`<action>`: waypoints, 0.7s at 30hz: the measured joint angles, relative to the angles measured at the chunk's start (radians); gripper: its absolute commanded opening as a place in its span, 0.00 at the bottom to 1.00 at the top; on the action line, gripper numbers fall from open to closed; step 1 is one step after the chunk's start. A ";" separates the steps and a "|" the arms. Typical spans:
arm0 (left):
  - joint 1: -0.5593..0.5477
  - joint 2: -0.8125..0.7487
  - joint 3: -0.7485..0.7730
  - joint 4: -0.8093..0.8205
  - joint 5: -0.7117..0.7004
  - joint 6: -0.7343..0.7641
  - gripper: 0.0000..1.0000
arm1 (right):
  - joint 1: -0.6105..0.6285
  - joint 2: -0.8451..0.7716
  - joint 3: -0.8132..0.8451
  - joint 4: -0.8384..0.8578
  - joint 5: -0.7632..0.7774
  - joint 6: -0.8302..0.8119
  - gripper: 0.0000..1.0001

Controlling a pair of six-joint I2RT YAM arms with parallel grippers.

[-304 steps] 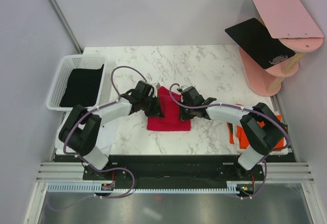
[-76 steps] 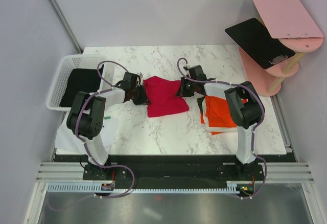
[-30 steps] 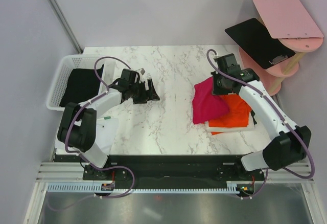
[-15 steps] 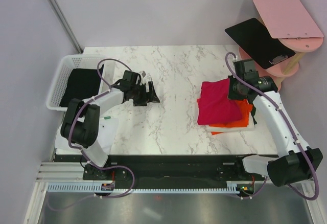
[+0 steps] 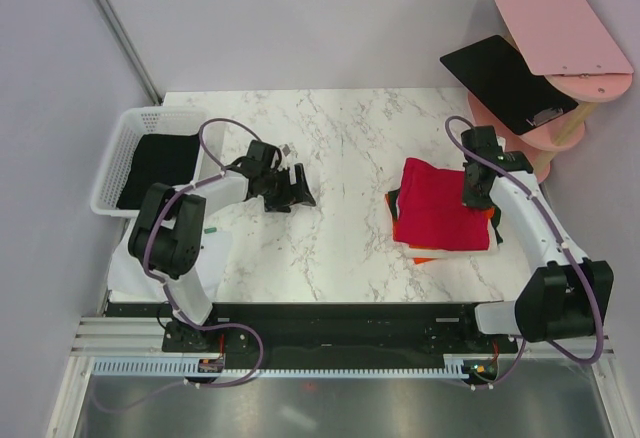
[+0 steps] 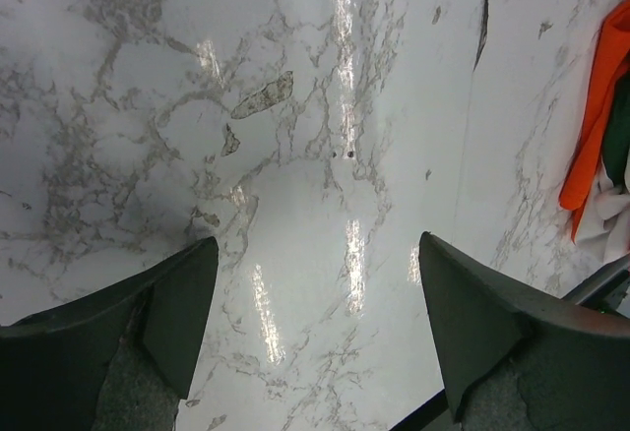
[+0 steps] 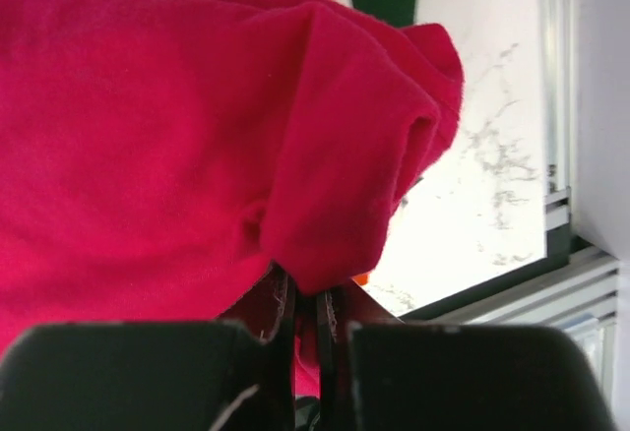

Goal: Fold and stack the t-shirts
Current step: Put the neatly folded tshirt into the corner of the board with the right arm

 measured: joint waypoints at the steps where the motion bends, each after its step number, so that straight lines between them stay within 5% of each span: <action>1: -0.001 0.004 0.003 0.002 0.002 0.000 0.90 | 0.000 0.000 0.002 0.001 0.018 0.000 0.07; 8: -0.018 0.022 0.019 0.016 0.019 0.000 0.91 | 0.000 0.069 0.052 -0.003 0.122 -0.002 0.19; 9: -0.020 0.024 0.021 0.017 0.019 0.000 0.91 | 0.000 0.084 0.060 -0.003 0.127 -0.002 0.44; 14: -0.035 0.024 0.023 0.021 0.026 0.002 1.00 | 0.014 0.146 0.089 -0.011 0.181 -0.001 0.94; 21: -0.150 0.021 0.034 0.044 0.030 -0.002 1.00 | 0.087 0.036 0.102 0.019 0.221 0.001 0.98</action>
